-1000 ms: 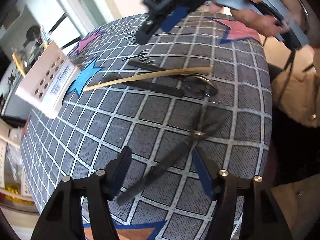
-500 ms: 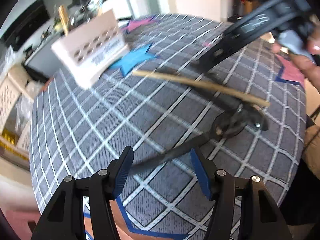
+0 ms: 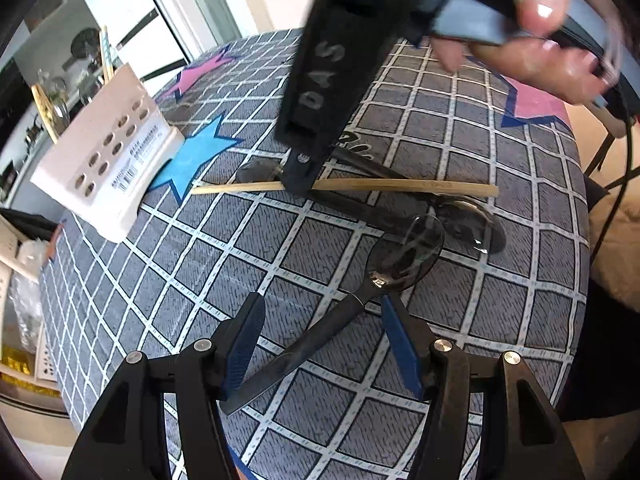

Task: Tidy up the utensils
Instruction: 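Grasp a dark knife with left tool while right tool grasps a black spoon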

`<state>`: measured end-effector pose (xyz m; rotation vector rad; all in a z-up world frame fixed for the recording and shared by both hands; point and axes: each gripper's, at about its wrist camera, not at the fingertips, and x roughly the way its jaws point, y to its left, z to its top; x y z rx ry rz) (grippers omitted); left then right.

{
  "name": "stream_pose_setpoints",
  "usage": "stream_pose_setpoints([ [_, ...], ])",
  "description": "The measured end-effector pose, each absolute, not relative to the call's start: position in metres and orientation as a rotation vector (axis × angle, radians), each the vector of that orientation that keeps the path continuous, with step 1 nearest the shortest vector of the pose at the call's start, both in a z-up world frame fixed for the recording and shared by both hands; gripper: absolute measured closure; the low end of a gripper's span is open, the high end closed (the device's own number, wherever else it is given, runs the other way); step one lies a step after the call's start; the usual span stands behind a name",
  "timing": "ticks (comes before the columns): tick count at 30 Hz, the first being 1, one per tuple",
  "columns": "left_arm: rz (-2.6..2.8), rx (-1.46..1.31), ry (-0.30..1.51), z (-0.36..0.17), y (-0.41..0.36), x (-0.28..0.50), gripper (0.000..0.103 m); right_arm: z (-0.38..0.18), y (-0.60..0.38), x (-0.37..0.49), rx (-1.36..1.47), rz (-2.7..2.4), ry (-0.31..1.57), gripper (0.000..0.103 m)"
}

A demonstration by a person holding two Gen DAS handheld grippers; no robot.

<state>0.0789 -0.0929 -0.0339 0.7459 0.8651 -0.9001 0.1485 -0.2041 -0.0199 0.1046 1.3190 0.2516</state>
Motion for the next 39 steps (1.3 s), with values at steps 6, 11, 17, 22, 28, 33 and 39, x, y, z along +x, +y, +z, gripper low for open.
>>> stream_pose_setpoints([
  [6,-0.945,0.664,0.959,-0.04,-0.096,0.098,0.014,-0.014,-0.23,0.145,0.127,0.096,1.322,0.069],
  [11,-0.989,0.618,1.012,-0.041,-0.101,0.102,0.03,-0.032,-0.234,0.147,0.19,0.065,1.419,0.069],
  [17,-0.978,0.595,0.985,-0.038,-0.099,0.085,0.068,-0.034,-0.21,0.154,0.058,0.008,1.425,0.079],
  [22,-0.91,0.442,0.981,-0.033,-0.078,0.084,0.068,-0.033,-0.202,0.147,0.077,0.039,1.382,0.091],
  [28,-0.802,0.239,0.937,-0.015,-0.054,0.089,0.068,-0.01,-0.226,0.123,0.138,0.097,1.243,0.091],
  [33,-0.734,0.112,0.854,0.011,-0.036,0.087,0.068,0.02,-0.232,0.1,0.103,0.129,1.107,0.091],
  [39,-0.678,0.028,0.799,0.031,-0.028,0.092,0.068,0.044,-0.237,0.089,0.118,0.15,0.971,0.091],
])
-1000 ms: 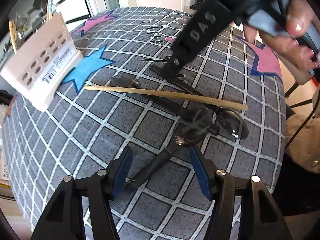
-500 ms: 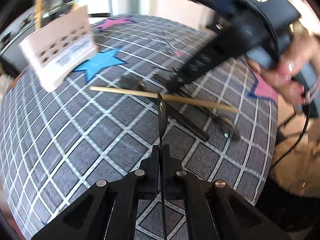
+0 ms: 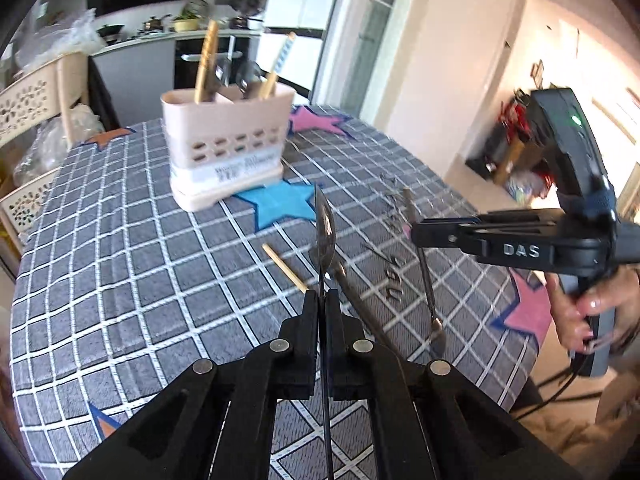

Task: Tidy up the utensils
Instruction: 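Grasp a dark knife with left tool while right tool grasps a black spoon, then lift knife and spoon over the white caddy and lower them in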

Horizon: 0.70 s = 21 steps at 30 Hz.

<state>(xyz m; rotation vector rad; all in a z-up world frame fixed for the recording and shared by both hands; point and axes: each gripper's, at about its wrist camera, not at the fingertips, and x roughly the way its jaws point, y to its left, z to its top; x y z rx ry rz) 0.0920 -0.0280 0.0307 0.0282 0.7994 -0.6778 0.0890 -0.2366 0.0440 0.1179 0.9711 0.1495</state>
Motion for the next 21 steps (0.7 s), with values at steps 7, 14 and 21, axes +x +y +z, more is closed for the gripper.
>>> stream_pose_setpoints([
  [7,-0.616,-0.047,0.731,0.06,-0.021,0.103,0.068,0.077,-0.246,0.088,0.172,0.162,0.863,0.103],
  [14,-0.579,-0.076,0.685,0.081,-0.021,0.118,0.068,0.073,-0.244,0.117,0.157,0.228,0.976,0.103],
  [21,-0.551,-0.108,0.702,0.073,-0.016,0.125,0.068,-0.005,-0.233,0.163,0.084,0.152,1.292,0.07],
])
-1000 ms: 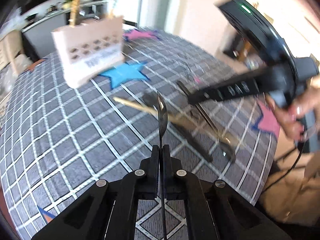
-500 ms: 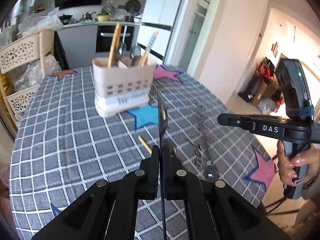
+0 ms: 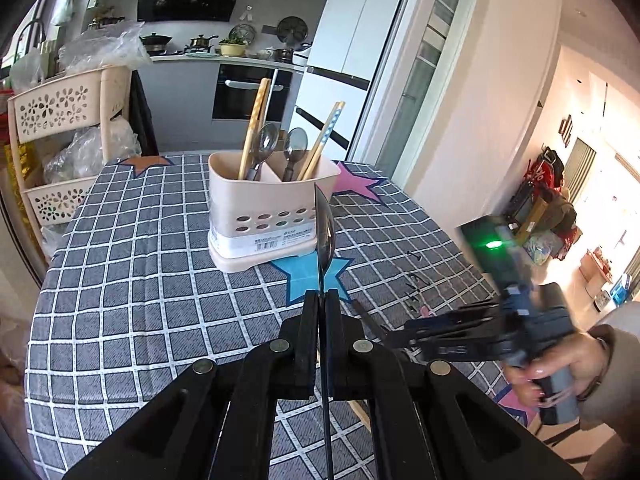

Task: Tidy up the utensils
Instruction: 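Lift knife and spoon over the white caddy and lower them in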

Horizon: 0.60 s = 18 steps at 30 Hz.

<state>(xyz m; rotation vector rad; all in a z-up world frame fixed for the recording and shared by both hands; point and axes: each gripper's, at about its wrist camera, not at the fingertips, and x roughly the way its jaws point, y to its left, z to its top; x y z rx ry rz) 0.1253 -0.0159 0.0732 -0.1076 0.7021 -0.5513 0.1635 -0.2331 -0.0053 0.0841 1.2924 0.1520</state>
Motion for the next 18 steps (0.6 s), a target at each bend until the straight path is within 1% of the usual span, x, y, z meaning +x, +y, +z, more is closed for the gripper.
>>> stream_pose_setpoints([
  [3,-0.54,-0.124,0.709,0.07,-0.012,0.127,0.068,-0.024,-0.231,0.177,0.04,0.113,1.357,0.07],
  [5,-0.526,-0.132,0.709,0.069,-0.01,0.13,0.068,-0.027,-0.226,0.187,-0.001,0.096,1.356,0.07],
  [6,-0.521,-0.135,0.709,0.069,-0.009,0.131,0.068,-0.027,-0.222,0.189,-0.024,0.087,1.356,0.072],
  [7,-0.516,-0.138,0.71,0.069,-0.008,0.133,0.068,-0.028,-0.219,0.19,-0.046,0.087,1.356,0.09],
  [10,-0.505,-0.146,0.699,0.071,-0.006,0.135,0.068,-0.025,-0.215,0.189,-0.069,0.105,1.332,0.091],
  [13,-0.496,-0.158,0.68,0.076,-0.003,0.139,0.068,-0.014,-0.22,0.18,-0.015,0.135,1.258,0.091],
  [18,-0.458,-0.18,0.653,0.084,0.001,0.152,0.068,0.028,-0.232,0.161,0.094,0.19,1.12,0.091],
])
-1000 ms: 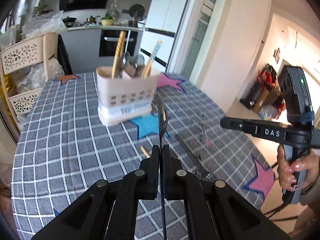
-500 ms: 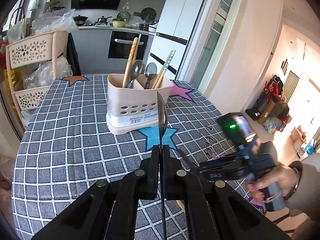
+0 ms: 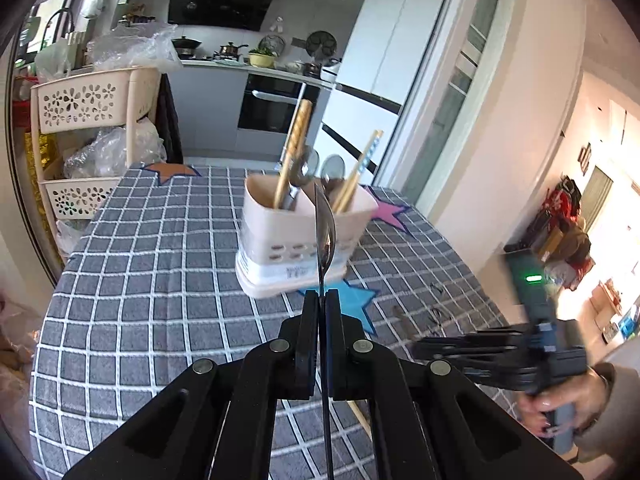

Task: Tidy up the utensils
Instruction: 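Lift knife and spoon over the white caddy and lower them in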

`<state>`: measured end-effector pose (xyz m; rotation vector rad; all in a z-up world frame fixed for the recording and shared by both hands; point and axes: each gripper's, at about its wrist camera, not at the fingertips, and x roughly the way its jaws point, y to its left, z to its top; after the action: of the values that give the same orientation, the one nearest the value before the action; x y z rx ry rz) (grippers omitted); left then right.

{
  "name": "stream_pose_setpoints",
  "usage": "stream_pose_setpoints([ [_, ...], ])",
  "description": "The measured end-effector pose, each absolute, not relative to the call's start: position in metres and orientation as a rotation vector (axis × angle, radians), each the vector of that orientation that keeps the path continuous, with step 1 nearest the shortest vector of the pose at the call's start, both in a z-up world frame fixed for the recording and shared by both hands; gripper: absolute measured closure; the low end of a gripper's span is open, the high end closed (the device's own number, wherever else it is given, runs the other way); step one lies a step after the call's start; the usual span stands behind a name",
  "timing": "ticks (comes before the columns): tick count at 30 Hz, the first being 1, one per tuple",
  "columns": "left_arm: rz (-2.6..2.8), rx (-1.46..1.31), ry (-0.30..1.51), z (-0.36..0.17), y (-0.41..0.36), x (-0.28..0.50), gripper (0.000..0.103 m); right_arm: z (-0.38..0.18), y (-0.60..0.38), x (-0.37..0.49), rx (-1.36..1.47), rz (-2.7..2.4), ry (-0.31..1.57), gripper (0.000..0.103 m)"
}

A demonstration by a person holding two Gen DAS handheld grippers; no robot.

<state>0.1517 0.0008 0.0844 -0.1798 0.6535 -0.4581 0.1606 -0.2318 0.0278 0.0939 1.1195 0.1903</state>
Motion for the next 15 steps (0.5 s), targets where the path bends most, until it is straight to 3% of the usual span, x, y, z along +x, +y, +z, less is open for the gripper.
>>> stream_pose_setpoints([
  [15,-0.358,-0.29,0.504,0.138,0.003,0.267,0.068,0.149,-0.238,0.242,0.267,0.24,0.677,0.091],
])
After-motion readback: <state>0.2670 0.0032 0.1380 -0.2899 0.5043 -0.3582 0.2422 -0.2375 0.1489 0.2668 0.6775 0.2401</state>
